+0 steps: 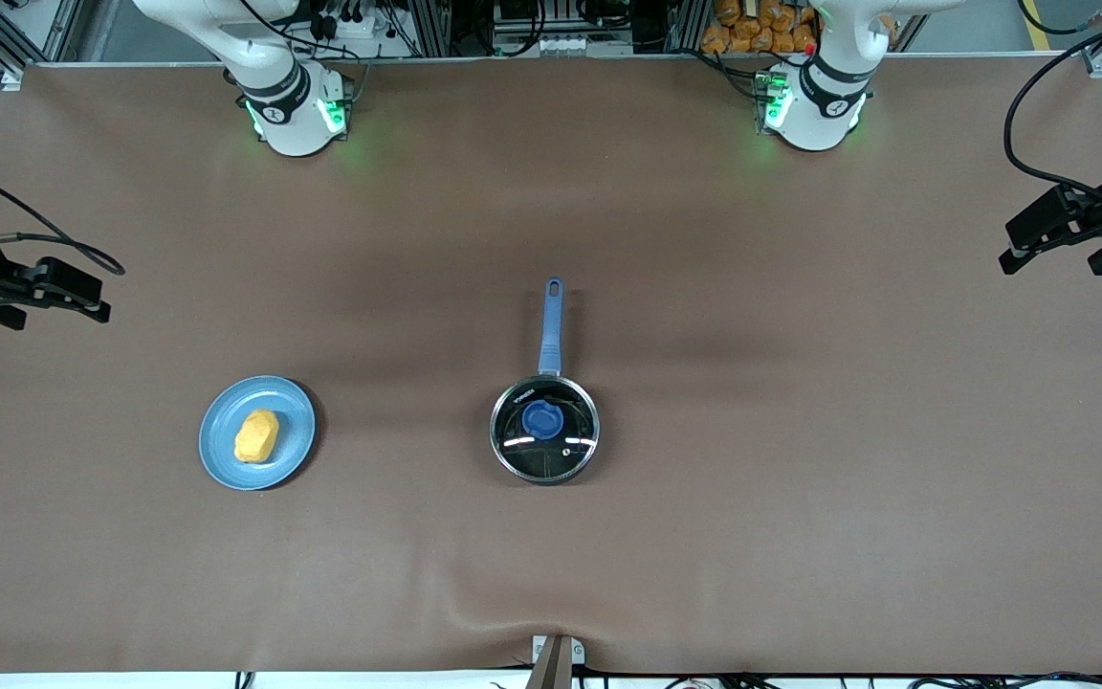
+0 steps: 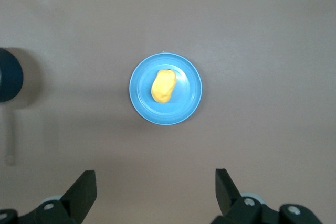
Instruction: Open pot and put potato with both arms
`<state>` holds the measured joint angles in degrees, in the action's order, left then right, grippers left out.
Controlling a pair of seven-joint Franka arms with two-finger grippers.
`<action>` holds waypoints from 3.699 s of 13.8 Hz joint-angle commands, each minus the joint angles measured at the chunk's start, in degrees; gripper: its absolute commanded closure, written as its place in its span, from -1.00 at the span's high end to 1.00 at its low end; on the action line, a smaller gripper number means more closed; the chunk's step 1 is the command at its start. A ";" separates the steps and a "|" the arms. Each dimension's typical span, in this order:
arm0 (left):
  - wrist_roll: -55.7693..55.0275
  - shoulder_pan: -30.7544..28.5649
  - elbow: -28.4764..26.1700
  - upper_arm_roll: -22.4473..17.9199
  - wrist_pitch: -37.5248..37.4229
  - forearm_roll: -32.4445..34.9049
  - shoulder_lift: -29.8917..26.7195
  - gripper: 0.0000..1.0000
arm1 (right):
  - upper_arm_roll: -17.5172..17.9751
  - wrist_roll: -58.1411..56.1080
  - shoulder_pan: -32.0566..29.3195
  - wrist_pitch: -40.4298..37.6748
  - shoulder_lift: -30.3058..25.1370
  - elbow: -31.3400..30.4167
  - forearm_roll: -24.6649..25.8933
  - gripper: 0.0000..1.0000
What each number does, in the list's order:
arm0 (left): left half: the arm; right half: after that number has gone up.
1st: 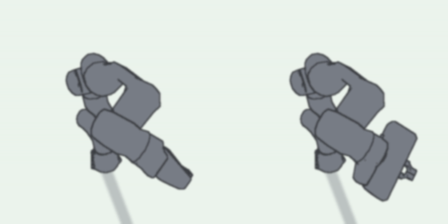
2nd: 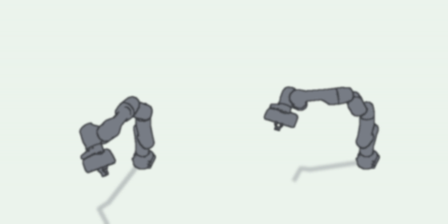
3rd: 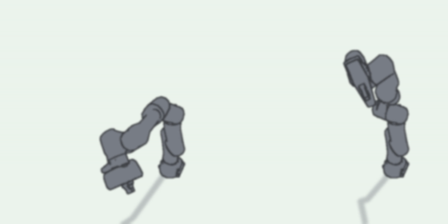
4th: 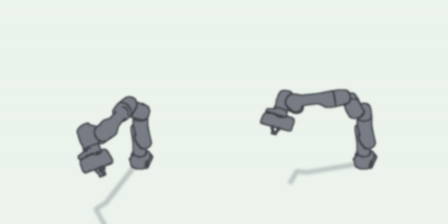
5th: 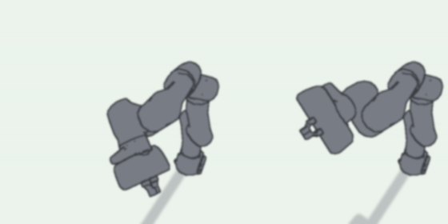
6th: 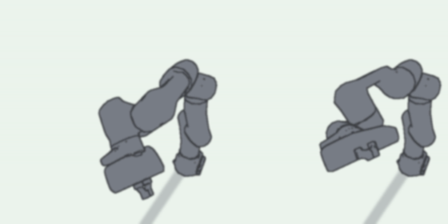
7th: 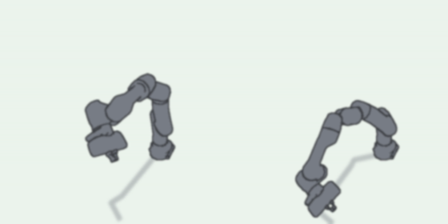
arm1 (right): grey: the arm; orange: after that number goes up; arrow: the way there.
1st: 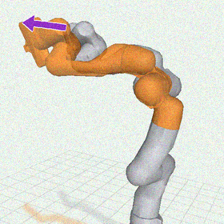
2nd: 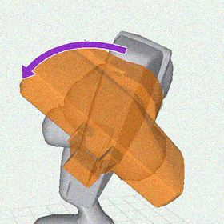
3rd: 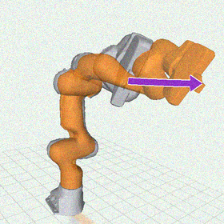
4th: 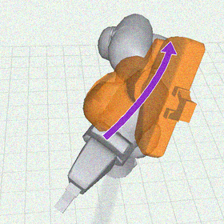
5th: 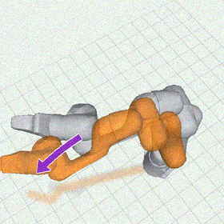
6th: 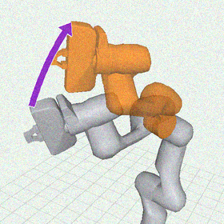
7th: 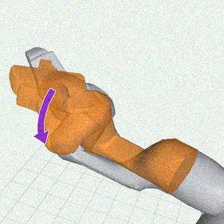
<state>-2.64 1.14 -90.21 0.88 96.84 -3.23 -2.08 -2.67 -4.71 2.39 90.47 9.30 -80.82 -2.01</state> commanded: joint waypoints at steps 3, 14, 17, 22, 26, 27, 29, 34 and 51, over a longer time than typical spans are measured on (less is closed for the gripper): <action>-0.53 -0.35 2.14 0.18 -1.39 -0.19 0.41 1.00 | 0.03 1.10 0.77 0.24 -0.69 -0.65 0.08 1.00; -0.09 -2.20 1.44 0.18 -4.55 -1.16 0.41 1.00 | 0.03 6.64 5.43 0.32 -0.78 -0.74 0.16 1.00; -0.09 -2.20 1.09 0.18 -4.55 -1.16 0.41 1.00 | -0.06 6.73 4.73 1.29 0.88 -0.92 0.17 1.00; -0.17 -1.50 1.00 0.53 -4.55 -1.25 0.67 1.00 | -0.14 7.60 1.83 4.27 8.70 -1.44 -1.23 1.00; -2.02 3.42 1.61 1.06 -3.85 -2.92 4.27 1.00 | -0.14 7.69 0.25 13.13 12.22 -7.76 -3.87 1.00; -3.50 4.99 1.70 1.15 -3.24 -2.92 5.23 1.00 | -0.14 7.69 -0.10 14.11 13.19 -8.90 -6.14 1.00; -9.46 9.12 1.79 1.15 -0.87 -2.92 7.17 1.00 | -0.14 7.69 -0.89 14.12 15.90 -9.18 -10.54 1.00; -21.95 19.93 6.17 1.15 4.84 -2.74 15.85 1.00 | -0.14 7.69 -1.07 20.87 22.06 -10.49 -12.75 1.00; -30.49 39.10 17.87 -1.65 38.05 -2.22 46.80 1.00 | -0.06 6.47 -0.37 43.04 27.96 -19.02 -12.67 1.00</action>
<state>-31.83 37.44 -74.86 1.63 131.67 -5.28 41.54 -3.03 2.14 2.33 132.09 36.99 -99.17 -13.51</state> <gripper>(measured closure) 0.000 0.000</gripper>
